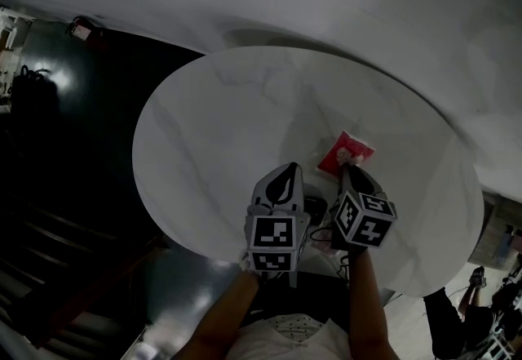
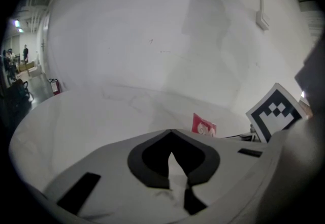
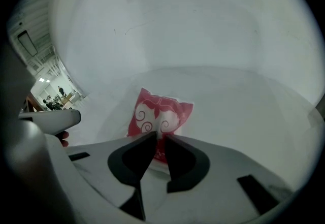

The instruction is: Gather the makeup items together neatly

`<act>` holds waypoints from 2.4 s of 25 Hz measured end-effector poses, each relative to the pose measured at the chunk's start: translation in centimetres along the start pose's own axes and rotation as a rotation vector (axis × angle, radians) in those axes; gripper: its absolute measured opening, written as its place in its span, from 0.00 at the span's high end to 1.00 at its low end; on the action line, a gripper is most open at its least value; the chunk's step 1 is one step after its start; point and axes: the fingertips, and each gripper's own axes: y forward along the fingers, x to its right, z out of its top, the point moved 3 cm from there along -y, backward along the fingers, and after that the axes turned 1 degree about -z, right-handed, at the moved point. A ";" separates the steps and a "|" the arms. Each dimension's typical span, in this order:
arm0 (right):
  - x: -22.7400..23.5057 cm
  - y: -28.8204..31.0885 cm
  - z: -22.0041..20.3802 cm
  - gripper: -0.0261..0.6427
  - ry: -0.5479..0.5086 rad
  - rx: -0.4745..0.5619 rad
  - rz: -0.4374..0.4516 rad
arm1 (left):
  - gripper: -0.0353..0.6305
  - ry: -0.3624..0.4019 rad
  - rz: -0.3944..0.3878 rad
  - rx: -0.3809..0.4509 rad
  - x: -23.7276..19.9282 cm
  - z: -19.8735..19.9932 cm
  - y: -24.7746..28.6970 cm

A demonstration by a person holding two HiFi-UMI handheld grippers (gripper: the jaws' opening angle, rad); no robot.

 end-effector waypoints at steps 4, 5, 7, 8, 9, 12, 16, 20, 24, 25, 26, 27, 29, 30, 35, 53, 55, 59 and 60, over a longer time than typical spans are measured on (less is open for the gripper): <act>-0.3 0.0 0.3 0.90 -0.017 -0.001 -0.005 | 0.90 -0.002 0.009 -0.007 -0.2 -0.1 0.2; -0.4 0.0 0.3 0.92 -0.017 -0.001 -0.003 | 0.90 -0.003 0.010 -0.008 -0.3 -0.2 0.2; -0.5 -0.1 0.4 0.93 -0.006 -0.003 0.007 | 0.90 -0.006 0.010 -0.007 -0.4 -0.2 0.2; -0.6 -0.1 0.5 0.93 0.004 -0.003 0.014 | 0.90 -0.006 0.009 -0.005 -0.3 -0.1 0.1; -0.6 -0.2 0.6 0.94 0.013 -0.002 0.020 | 0.90 -0.004 0.008 -0.003 -0.3 -0.1 0.1; -0.8 -0.7 1.0 0.94 0.035 0.009 0.038 | 0.90 0.002 0.007 0.003 -0.3 0.2 -0.1; -1.2 -1.7 1.6 0.94 0.057 0.030 0.065 | 0.90 0.001 0.018 0.016 -0.6 0.1 -0.4; -1.8 -2.6 2.5 0.94 0.048 0.038 0.085 | 0.90 0.001 0.008 0.033 -0.4 0.7 -0.8; -2.9 -3.7 3.6 0.94 0.036 0.056 0.106 | 0.90 -0.001 -0.001 0.052 -0.1 1.1 -1.3; -3.2 -4.0 3.9 0.94 0.033 0.060 0.113 | 0.90 0.000 -0.002 0.059 -0.1 1.4 -1.5; -3.6 -4.2 4.2 0.94 0.028 0.064 0.119 | 0.90 0.001 -0.003 0.066 -0.1 1.6 -1.7; -3.9 -4.3 4.4 0.94 0.020 0.066 0.124 | 0.90 0.001 -0.002 0.073 -0.2 1.8 -1.8; -4.7 -4.4 4.8 0.94 0.002 0.066 0.132 | 0.90 -0.001 0.005 0.090 -0.4 2.0 -2.2; -5.1 -4.5 5.0 0.94 -0.005 0.064 0.137 | 0.90 -0.004 0.009 0.099 -0.6 2.2 -2.5; -7.7 -4.5 5.9 0.94 -0.021 0.052 0.174 | 0.90 -0.013 0.039 0.134 -2.2 3.3 -4.0; -10.7 2.7 5.3 0.94 -0.067 -0.138 0.170 | 0.90 -0.077 0.097 0.139 -7.2 3.6 -5.1; -10.6 3.3 5.2 0.94 -0.069 -0.151 0.164 | 0.90 -0.078 0.097 0.130 -7.4 3.5 -4.8; -10.2 4.1 5.2 0.94 -0.072 -0.168 0.157 | 0.90 -0.083 0.098 0.116 -7.4 3.4 -4.4; -10.1 4.3 5.2 0.94 -0.072 -0.170 0.157 | 0.90 -0.084 0.098 0.114 -7.4 3.3 -4.3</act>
